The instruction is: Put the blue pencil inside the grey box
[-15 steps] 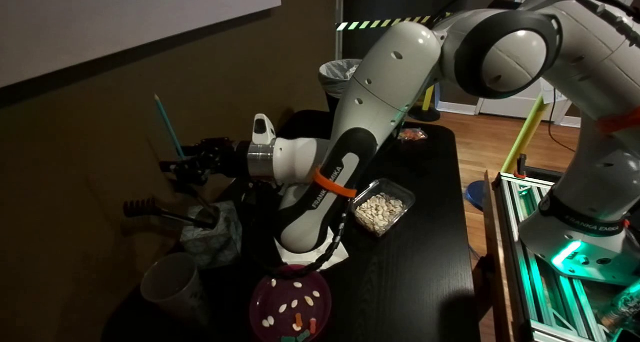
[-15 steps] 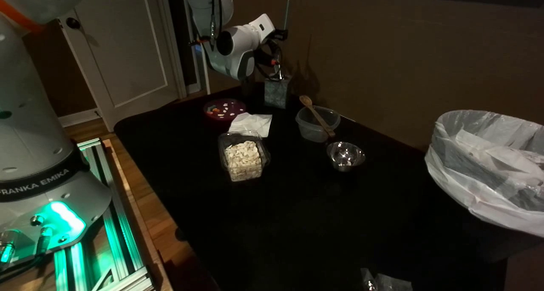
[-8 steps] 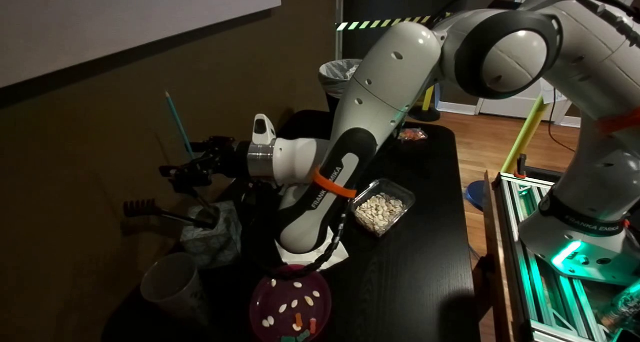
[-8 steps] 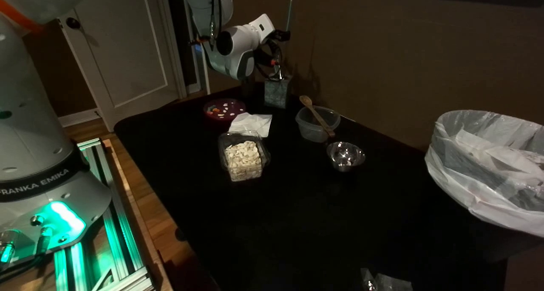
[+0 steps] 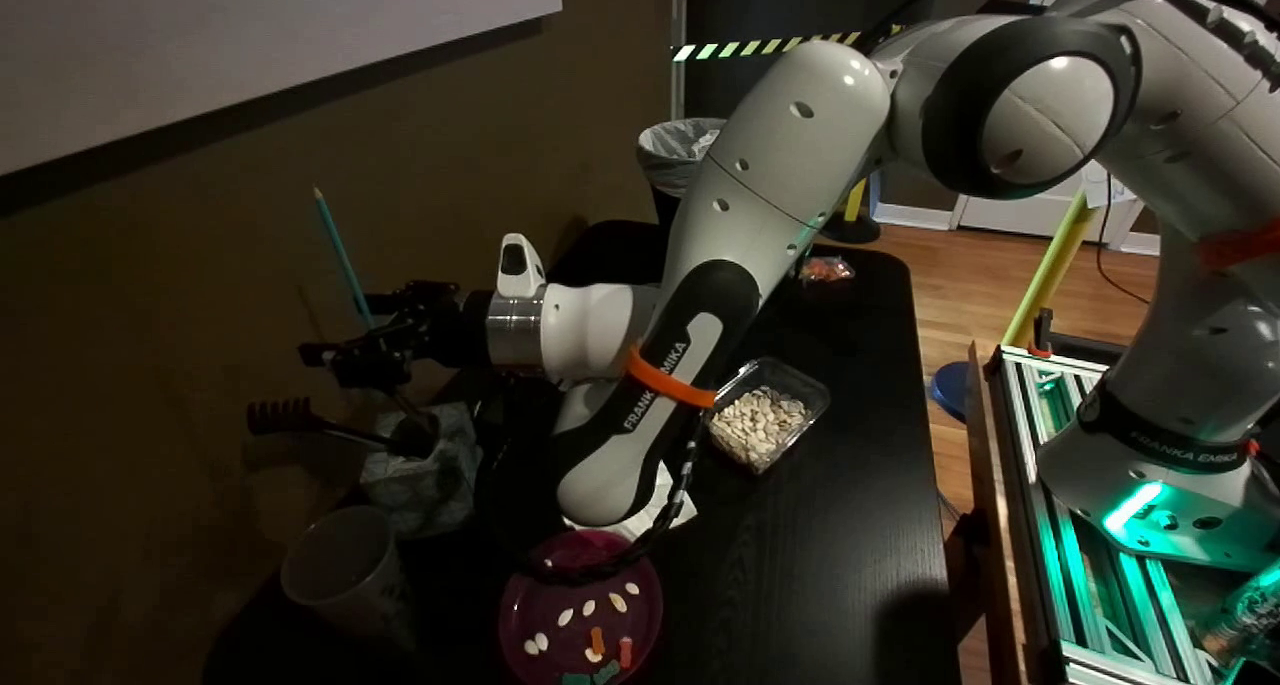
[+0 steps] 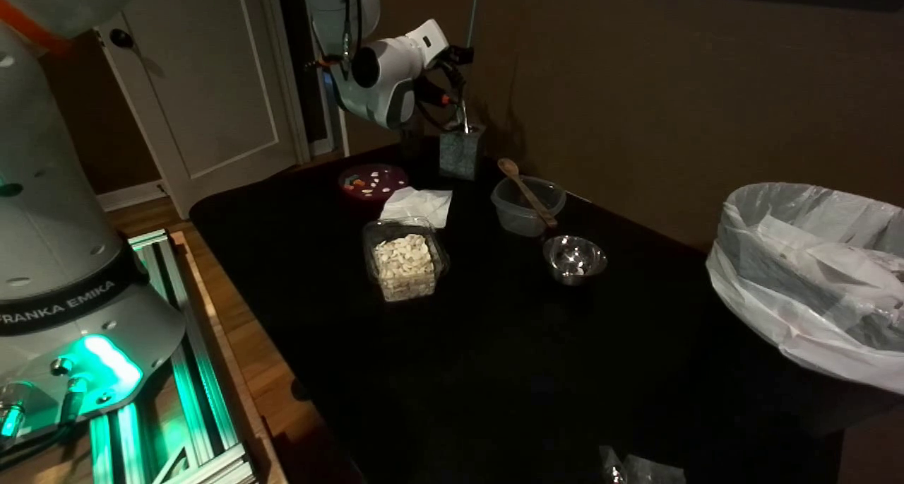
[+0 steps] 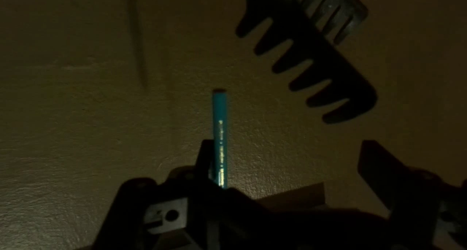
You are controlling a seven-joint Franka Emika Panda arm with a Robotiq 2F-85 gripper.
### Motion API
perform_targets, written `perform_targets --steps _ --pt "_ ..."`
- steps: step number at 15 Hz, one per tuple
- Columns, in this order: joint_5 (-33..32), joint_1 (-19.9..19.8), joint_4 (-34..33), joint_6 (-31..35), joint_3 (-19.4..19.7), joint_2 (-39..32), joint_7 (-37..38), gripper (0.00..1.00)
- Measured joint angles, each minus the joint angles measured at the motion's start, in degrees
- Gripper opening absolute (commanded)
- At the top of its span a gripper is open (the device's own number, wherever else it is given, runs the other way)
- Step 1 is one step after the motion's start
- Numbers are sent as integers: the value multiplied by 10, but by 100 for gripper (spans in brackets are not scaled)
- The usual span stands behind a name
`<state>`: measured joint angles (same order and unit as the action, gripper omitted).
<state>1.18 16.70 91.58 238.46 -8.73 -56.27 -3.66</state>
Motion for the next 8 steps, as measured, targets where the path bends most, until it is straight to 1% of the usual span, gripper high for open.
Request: perform_targets --steps 4,8 --pt "20 14 0 0 0 4 -1 100" --pt "39 14 -2 0 3 10 -7 100"
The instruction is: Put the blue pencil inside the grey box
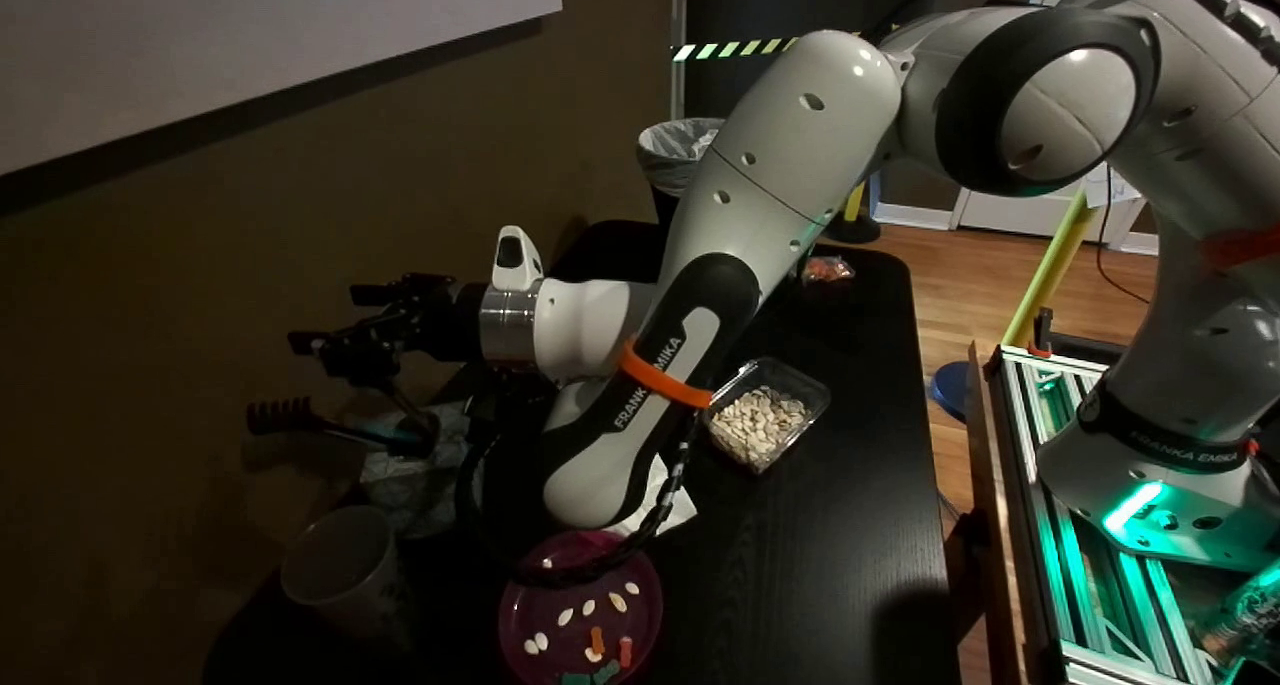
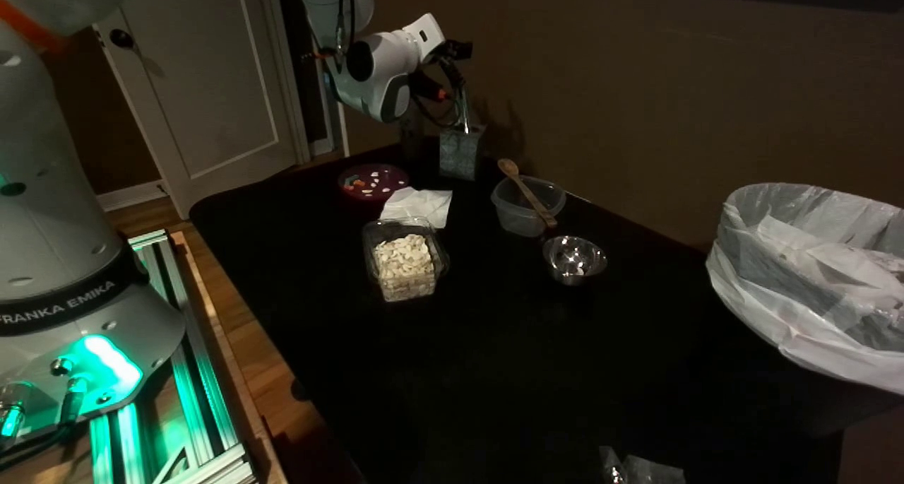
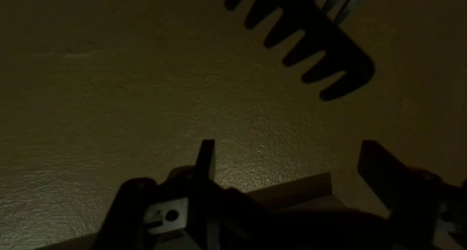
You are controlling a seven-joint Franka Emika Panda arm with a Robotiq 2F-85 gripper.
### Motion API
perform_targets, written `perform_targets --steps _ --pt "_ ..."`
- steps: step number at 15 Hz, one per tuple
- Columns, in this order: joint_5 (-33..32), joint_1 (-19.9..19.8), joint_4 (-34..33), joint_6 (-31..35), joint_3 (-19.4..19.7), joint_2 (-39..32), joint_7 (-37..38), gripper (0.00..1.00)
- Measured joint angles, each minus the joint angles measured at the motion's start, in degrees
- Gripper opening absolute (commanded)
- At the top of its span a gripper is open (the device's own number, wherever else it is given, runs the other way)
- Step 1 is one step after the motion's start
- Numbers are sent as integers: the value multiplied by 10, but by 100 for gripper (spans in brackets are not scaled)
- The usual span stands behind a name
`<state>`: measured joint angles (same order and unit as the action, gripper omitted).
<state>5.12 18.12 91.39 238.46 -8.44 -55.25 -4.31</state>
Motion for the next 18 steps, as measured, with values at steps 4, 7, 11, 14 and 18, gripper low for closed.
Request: perform_targets --steps 4,7,11,14,18 --pt "11 -1 -1 0 3 5 -2 100" --pt "14 -1 -1 0 4 6 -2 100" --pt "14 -8 8 -2 5 15 -2 100" --pt "16 -19 63 -10 18 43 -8 100" --pt "11 -50 179 -25 32 89 -6 100"
